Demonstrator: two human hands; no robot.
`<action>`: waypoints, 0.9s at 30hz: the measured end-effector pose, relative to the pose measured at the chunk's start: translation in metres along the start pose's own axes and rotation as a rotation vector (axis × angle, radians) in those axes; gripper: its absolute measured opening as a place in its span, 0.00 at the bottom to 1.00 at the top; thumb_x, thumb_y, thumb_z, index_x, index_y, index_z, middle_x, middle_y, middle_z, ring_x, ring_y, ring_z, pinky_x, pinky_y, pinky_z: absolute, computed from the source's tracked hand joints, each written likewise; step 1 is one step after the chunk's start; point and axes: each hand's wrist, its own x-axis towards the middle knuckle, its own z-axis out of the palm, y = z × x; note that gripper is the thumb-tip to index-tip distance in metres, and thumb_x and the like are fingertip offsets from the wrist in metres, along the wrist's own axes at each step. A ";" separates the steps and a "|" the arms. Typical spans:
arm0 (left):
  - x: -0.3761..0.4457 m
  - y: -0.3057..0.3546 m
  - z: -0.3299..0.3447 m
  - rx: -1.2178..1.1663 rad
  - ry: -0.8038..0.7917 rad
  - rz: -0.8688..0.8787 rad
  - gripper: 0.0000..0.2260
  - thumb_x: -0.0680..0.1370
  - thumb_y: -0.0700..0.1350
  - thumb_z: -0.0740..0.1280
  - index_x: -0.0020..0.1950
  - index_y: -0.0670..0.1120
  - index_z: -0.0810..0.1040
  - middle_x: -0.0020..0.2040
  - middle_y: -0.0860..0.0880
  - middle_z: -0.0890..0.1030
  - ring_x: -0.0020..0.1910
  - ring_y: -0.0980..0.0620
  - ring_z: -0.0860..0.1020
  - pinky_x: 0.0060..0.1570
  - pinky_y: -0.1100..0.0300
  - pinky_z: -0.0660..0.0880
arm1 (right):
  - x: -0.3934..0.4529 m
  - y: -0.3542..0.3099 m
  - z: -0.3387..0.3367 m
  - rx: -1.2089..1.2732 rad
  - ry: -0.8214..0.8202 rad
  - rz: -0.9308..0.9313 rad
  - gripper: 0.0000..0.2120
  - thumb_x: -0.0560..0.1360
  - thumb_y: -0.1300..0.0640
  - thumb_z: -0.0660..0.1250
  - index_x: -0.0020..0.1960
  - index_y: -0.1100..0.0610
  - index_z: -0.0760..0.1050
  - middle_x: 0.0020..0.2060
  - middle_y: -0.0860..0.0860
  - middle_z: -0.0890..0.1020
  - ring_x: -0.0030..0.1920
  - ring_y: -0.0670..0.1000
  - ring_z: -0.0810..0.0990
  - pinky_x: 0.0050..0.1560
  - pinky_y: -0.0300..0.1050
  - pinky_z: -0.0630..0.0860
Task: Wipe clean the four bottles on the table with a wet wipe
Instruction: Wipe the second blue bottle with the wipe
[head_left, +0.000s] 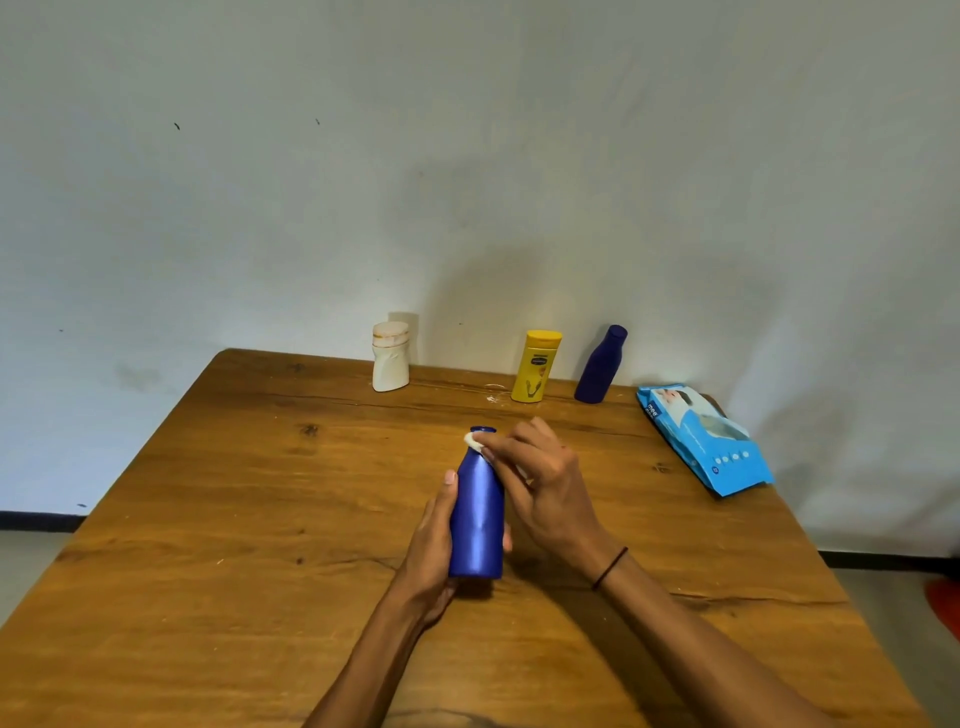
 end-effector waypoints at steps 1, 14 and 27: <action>0.000 0.000 -0.002 -0.011 0.001 0.006 0.28 0.81 0.60 0.59 0.62 0.37 0.79 0.43 0.33 0.82 0.36 0.42 0.82 0.37 0.53 0.80 | -0.003 -0.002 0.001 0.009 -0.016 -0.007 0.15 0.84 0.57 0.63 0.68 0.55 0.80 0.45 0.50 0.78 0.46 0.49 0.72 0.45 0.47 0.73; 0.011 -0.002 -0.017 0.141 0.170 -0.039 0.38 0.75 0.74 0.66 0.74 0.47 0.74 0.53 0.38 0.82 0.43 0.45 0.83 0.42 0.50 0.80 | -0.063 -0.020 -0.014 -0.011 -0.217 -0.226 0.15 0.88 0.53 0.58 0.69 0.54 0.78 0.46 0.47 0.77 0.44 0.49 0.70 0.44 0.48 0.69; 0.009 -0.002 -0.011 0.223 0.160 0.010 0.25 0.83 0.64 0.57 0.65 0.46 0.80 0.53 0.41 0.87 0.47 0.47 0.84 0.44 0.56 0.80 | -0.019 -0.026 0.016 0.413 0.148 0.325 0.11 0.82 0.59 0.69 0.61 0.48 0.84 0.48 0.44 0.85 0.50 0.52 0.82 0.50 0.49 0.79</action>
